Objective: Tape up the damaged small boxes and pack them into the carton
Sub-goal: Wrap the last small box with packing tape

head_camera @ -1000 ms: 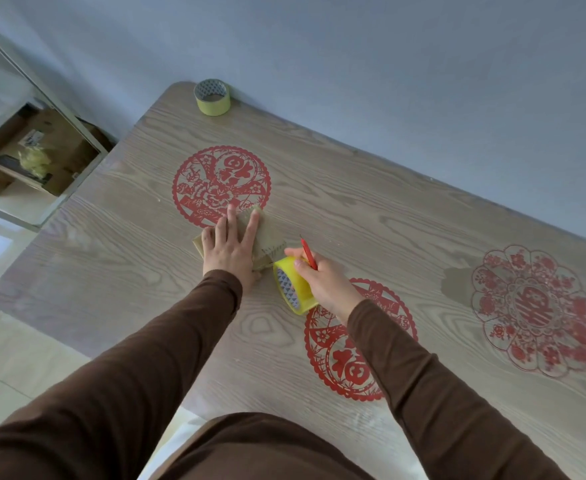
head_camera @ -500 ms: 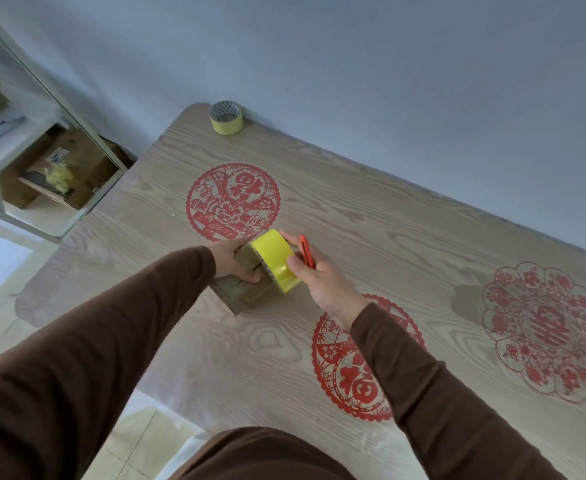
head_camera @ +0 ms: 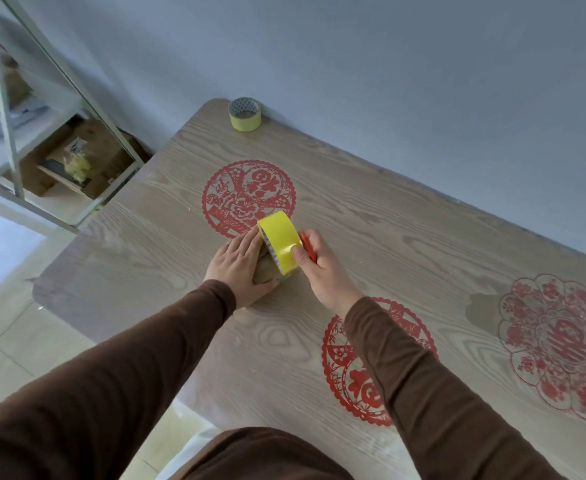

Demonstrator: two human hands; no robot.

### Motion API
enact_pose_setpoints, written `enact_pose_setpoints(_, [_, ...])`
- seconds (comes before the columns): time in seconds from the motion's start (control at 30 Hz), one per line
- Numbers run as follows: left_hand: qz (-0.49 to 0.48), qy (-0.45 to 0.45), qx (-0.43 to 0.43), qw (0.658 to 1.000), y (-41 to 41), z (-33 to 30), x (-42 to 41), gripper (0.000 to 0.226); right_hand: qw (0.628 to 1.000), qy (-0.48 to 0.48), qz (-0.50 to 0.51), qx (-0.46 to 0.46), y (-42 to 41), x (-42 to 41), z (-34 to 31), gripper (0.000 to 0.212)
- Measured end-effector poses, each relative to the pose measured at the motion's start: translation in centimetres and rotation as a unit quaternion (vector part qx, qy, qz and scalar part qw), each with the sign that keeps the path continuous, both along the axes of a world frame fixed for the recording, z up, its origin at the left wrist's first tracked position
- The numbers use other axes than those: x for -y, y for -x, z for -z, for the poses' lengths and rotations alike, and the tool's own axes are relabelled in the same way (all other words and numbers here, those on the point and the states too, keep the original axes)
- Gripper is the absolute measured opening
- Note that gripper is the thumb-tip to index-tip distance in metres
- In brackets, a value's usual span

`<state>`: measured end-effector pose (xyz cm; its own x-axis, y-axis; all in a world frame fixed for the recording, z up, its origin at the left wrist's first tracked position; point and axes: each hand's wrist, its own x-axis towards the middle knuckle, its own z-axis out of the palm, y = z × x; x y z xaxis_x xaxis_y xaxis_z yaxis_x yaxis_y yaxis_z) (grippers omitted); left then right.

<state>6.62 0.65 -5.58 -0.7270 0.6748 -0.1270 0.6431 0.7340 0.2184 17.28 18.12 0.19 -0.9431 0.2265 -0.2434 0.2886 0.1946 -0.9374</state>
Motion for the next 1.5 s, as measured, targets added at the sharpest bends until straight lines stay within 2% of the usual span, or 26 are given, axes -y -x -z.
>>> enact_pose_setpoints(0.13, [0.019,-0.008,-0.018,1.000,-0.1,0.4,0.5,0.103,0.999,-0.014,0.031,-0.030,-2.8,0.2,-2.1,0.037])
enact_pose_setpoints(0.3, [0.049,0.024,-0.023,0.998,0.1,0.2,0.3,0.086,0.996,-0.050,-0.002,0.068,-7.7,-0.2,1.1,0.036])
enact_pose_setpoints(0.4, [0.048,0.039,-0.016,0.998,0.1,0.1,0.3,0.080,0.989,-0.096,-0.018,0.111,-7.7,0.1,2.8,0.036])
enact_pose_setpoints(0.53, [0.031,0.073,0.037,0.996,0.8,-0.7,-0.3,0.079,0.981,-0.120,-0.006,0.153,-5.9,0.6,3.9,0.037])
enact_pose_setpoints(0.57, [0.026,0.074,0.070,0.995,1.3,-1.1,-0.4,0.079,0.982,-0.113,-0.001,0.151,-5.6,0.7,3.5,0.037])
enact_pose_setpoints(0.6, [0.010,0.046,0.137,0.989,2.2,-1.9,-0.4,0.078,0.985,-0.109,0.002,0.137,-5.1,0.7,2.8,0.037])
enact_pose_setpoints(0.63, [-0.012,-0.006,0.232,0.973,3.1,-2.2,-0.3,0.076,0.987,-0.110,0.006,0.119,-4.9,0.8,2.0,0.036])
enact_pose_setpoints(0.7, [-0.044,-0.095,0.401,0.910,4.5,-2.6,0.0,0.069,0.989,-0.116,0.015,0.091,-4.3,0.5,0.3,0.035])
enact_pose_setpoints(0.73, [-0.046,-0.111,0.445,0.887,4.9,-2.5,0.2,0.066,0.991,-0.105,0.015,0.087,-4.0,0.4,-0.2,0.036])
enact_pose_setpoints(0.77, [-0.054,-0.110,0.460,0.879,5.2,-2.5,0.2,0.061,0.993,-0.077,0.012,0.087,-3.6,0.3,-0.6,0.036])
enact_pose_setpoints(0.8, [-0.057,-0.103,0.453,0.884,5.5,-2.3,0.2,0.057,0.996,-0.033,0.010,0.086,-3.4,0.3,-0.7,0.037])
enact_pose_setpoints(0.83, [-0.051,-0.081,0.417,0.904,5.7,-2.2,0.3,0.056,0.996,0.015,0.012,0.082,-3.2,0.3,-0.6,0.039])
enact_pose_setpoints(0.9, [-0.014,-0.037,0.277,0.960,6.3,-1.7,0.3,0.058,0.996,0.068,0.017,0.063,-2.9,0.7,-0.3,0.046])
enact_pose_setpoints(0.97, [0.055,-0.026,0.145,0.988,6.1,-1.1,0.5,0.060,0.997,0.053,0.015,0.047,-2.9,1.3,0.5,0.050])
enact_pose_setpoints(1.07, [0.122,-0.065,0.060,0.989,4.3,0.4,0.8,0.064,0.999,0.006,0.023,0.039,-3.1,2.0,1.7,0.049])
enact_pose_setpoints(1.17, [0.144,-0.074,0.004,0.987,3.5,1.1,1.2,0.066,0.999,0.018,0.022,0.046,-3.7,2.5,1.9,0.039])
enact_pose_setpoints(1.33, [0.220,0.092,-0.027,0.971,4.0,1.5,1.2,0.131,0.998,-0.024,-0.035,0.044,-3.7,2.8,2.3,0.026])
enact_pose_setpoints(1.4, [0.219,0.087,-0.037,0.971,3.9,2.1,1.2,0.132,0.999,-0.005,-0.022,0.037,-3.5,2.8,1.9,0.028])
enact_pose_setpoints(1.5, [0.203,0.023,-0.036,0.978,3.6,2.4,1.5,0.118,0.997,0.046,0.055,0.034,-4.6,3.6,0.6,0.022])
